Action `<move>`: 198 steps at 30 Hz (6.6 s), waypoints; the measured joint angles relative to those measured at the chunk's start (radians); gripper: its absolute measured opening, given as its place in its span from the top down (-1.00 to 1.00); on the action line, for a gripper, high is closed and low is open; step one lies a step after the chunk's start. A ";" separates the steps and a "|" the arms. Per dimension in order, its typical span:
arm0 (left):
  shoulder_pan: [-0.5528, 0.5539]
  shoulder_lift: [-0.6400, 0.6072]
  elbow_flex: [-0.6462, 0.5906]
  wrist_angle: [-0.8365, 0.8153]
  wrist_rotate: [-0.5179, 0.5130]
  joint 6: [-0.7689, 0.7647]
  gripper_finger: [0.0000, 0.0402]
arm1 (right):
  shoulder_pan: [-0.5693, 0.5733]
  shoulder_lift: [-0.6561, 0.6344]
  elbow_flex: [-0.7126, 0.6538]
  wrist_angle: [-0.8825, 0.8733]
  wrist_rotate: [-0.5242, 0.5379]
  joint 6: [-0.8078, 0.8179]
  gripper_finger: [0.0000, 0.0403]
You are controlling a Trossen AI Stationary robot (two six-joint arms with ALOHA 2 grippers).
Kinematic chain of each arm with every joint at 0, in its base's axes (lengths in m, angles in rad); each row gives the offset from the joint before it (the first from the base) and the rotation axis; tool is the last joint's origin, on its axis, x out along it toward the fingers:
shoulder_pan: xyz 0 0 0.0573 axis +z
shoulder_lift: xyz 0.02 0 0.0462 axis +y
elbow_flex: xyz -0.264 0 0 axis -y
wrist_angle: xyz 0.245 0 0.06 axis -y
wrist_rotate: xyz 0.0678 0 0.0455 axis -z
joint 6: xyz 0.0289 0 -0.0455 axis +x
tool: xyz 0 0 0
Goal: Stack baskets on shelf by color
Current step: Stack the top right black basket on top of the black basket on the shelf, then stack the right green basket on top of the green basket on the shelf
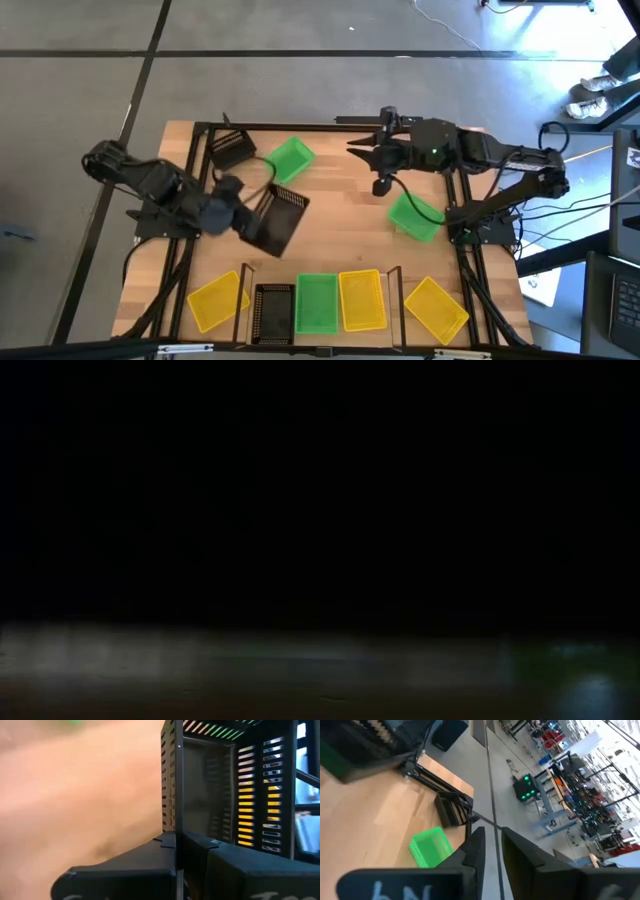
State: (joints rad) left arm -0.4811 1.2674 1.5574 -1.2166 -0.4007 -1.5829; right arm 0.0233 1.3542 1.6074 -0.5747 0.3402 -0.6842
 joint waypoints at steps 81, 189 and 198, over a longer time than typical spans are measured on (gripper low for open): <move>-0.322 0.448 0.001 0.231 0.210 -0.684 0.80 | -0.001 -0.015 0.001 -0.094 -0.809 0.052 0.67; 0.088 0.104 0.000 -0.068 -0.129 0.382 0.75 | -0.188 -0.001 -0.780 -0.322 -0.559 1.260 0.67; 0.088 0.104 0.000 -0.068 -0.129 0.382 0.75 | -0.161 0.077 -0.780 -0.299 -0.525 1.228 0.67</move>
State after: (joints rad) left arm -0.3927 1.3716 1.5570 -1.2850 -0.5301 -1.2007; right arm -0.1375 1.4307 0.8272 -0.8735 -0.1851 0.5438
